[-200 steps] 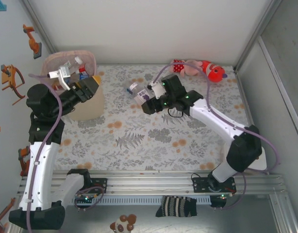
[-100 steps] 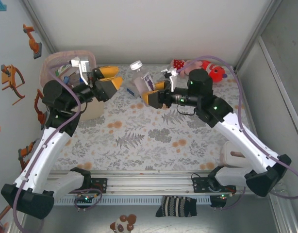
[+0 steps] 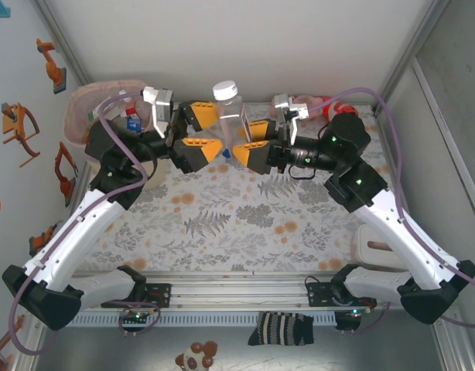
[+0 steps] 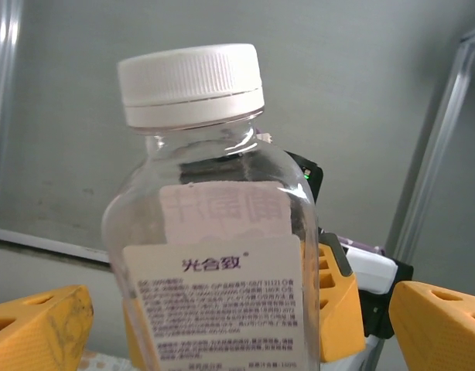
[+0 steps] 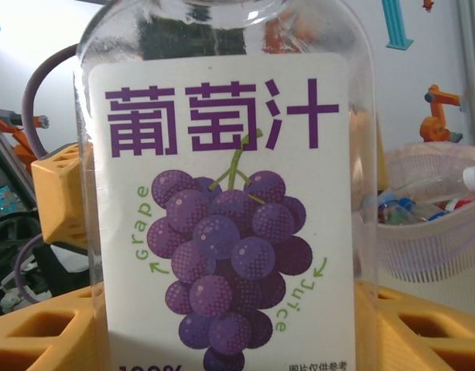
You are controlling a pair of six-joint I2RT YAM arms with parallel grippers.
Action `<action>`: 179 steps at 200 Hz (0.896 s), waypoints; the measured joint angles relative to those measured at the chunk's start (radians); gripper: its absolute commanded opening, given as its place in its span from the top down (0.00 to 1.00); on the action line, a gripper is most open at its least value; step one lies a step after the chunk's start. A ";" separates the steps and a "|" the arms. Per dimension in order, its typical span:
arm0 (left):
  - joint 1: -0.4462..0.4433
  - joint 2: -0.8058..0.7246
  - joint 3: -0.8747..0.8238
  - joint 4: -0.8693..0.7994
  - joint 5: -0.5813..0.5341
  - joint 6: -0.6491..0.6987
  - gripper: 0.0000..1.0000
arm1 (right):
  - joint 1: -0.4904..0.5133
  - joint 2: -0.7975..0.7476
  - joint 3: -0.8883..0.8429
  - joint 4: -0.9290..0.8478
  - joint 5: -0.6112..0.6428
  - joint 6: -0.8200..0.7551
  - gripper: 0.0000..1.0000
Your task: Put the plastic bottles in the bin
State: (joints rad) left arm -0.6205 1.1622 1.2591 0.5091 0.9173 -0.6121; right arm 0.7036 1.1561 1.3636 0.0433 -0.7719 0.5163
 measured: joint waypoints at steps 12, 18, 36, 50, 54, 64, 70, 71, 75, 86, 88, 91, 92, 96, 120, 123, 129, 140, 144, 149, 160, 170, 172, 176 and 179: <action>-0.018 0.018 0.019 0.000 0.005 0.012 0.02 | 0.001 0.000 0.000 0.006 -0.006 0.008 0.51; -0.026 0.027 0.027 0.000 0.010 0.016 0.04 | 0.001 0.001 0.000 0.008 -0.009 0.008 0.51; -0.041 0.042 0.035 0.000 0.019 0.027 0.07 | 0.001 0.002 0.000 0.014 -0.015 0.011 0.51; -0.046 0.047 0.035 -0.001 0.022 0.034 0.09 | 0.001 0.001 0.000 0.018 -0.020 0.011 0.51; -0.047 0.048 0.035 -0.001 0.023 0.037 0.10 | 0.001 0.001 0.000 0.018 -0.021 0.011 0.51; -0.047 0.048 0.035 -0.002 0.023 0.040 0.12 | 0.001 0.001 0.000 0.018 -0.021 0.011 0.51; -0.047 0.048 0.035 -0.001 0.023 0.043 0.14 | 0.001 0.001 0.000 0.019 -0.022 0.011 0.51; -0.047 0.048 0.035 -0.001 0.023 0.043 0.14 | 0.001 0.001 0.000 0.019 -0.022 0.011 0.51; -0.047 0.048 0.035 -0.001 0.024 0.044 0.15 | 0.001 0.001 0.000 0.018 -0.022 0.011 0.51; -0.047 0.048 0.035 -0.001 0.024 0.048 0.19 | 0.001 0.001 0.000 0.021 -0.024 0.011 0.51; -0.047 0.048 0.035 -0.001 0.023 0.048 0.20 | 0.001 0.001 0.000 0.021 -0.025 0.011 0.51; -0.047 0.048 0.035 -0.002 0.024 0.047 0.21 | 0.001 0.001 0.000 0.021 -0.024 0.011 0.51; -0.047 0.048 0.036 -0.002 0.024 0.048 0.21 | 0.002 0.001 0.000 0.022 -0.025 0.011 0.51; -0.048 0.048 0.036 -0.002 0.023 0.050 0.22 | 0.002 0.001 0.000 0.023 -0.026 0.011 0.51; -0.048 0.049 0.039 -0.006 0.022 0.054 0.30 | 0.007 0.001 0.000 0.029 -0.030 0.011 0.51; -0.048 0.050 0.040 -0.006 0.023 0.055 0.31 | 0.007 0.001 0.000 0.029 -0.030 0.011 0.51; -0.048 0.050 0.042 -0.009 0.023 0.055 0.32 | 0.008 0.001 0.000 0.030 -0.031 0.011 0.51; -0.049 0.050 0.045 -0.013 0.023 0.055 0.36 | 0.008 0.001 0.000 0.033 -0.032 0.010 0.51; -0.048 0.050 0.046 -0.015 0.024 0.054 0.37 | 0.008 0.001 0.000 0.034 -0.032 0.009 0.51; -0.049 0.050 0.048 -0.018 0.025 0.055 0.38 | 0.008 0.001 0.000 0.036 -0.032 0.007 0.51; -0.049 0.050 0.050 -0.024 0.025 0.055 0.40 | 0.008 0.001 0.000 0.037 -0.032 0.007 0.50; -0.049 0.050 0.052 -0.029 0.026 0.056 0.40 | 0.008 0.001 0.000 0.037 -0.032 0.007 0.48; -0.049 0.050 0.053 -0.031 0.026 0.056 0.41 | 0.008 0.001 0.000 0.036 -0.032 0.007 0.48; -0.049 0.050 0.053 -0.034 0.026 0.057 0.41 | 0.008 0.001 0.000 0.036 -0.032 0.007 0.47; -0.048 0.050 0.054 -0.038 0.026 0.060 0.41 | 0.008 0.001 0.000 0.035 -0.032 0.007 0.46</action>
State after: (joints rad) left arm -0.6689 1.2118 1.3128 0.4713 0.9428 -0.5526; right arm 0.7113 1.1568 1.3640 0.0784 -0.8040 0.5232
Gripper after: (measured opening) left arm 0.640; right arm 0.652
